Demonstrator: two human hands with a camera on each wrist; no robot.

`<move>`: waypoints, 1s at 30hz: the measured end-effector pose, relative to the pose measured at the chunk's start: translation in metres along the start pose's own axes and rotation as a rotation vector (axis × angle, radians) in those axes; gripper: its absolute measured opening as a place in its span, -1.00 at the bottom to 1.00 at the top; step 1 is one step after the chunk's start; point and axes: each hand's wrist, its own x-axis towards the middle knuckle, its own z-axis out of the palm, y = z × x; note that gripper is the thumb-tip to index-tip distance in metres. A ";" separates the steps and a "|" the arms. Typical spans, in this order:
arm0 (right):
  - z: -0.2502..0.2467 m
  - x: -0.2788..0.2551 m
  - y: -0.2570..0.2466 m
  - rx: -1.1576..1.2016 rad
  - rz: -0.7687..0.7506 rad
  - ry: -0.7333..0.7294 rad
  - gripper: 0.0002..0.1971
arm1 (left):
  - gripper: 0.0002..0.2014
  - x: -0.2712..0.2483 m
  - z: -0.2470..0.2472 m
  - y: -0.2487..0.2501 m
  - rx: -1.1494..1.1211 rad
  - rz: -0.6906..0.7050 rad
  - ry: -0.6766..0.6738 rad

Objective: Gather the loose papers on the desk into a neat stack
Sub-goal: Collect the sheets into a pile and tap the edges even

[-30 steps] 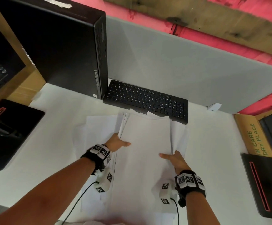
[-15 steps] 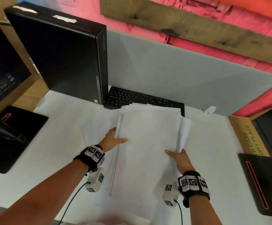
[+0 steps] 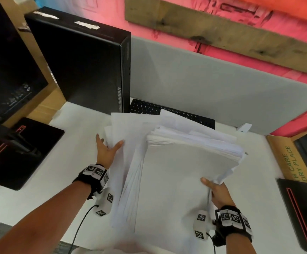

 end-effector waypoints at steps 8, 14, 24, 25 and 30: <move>0.009 0.016 0.005 -0.021 0.082 0.035 -0.52 | -0.43 -0.003 0.004 -0.015 -0.052 -0.303 -0.333; 0.020 0.036 0.011 -0.230 0.110 0.100 -0.45 | -0.30 0.000 0.018 -0.022 0.141 -0.351 -0.323; 0.047 0.028 0.020 -0.263 0.166 -0.002 -0.74 | -0.34 0.003 0.024 -0.023 0.308 -0.279 -0.590; 0.045 0.025 0.018 -0.253 0.163 -0.032 -0.73 | -0.40 0.003 0.022 -0.025 0.289 -0.277 -0.585; 0.031 0.004 -0.012 -0.116 0.078 -0.096 -0.67 | 0.01 -0.006 0.016 -0.006 0.052 -0.245 -0.542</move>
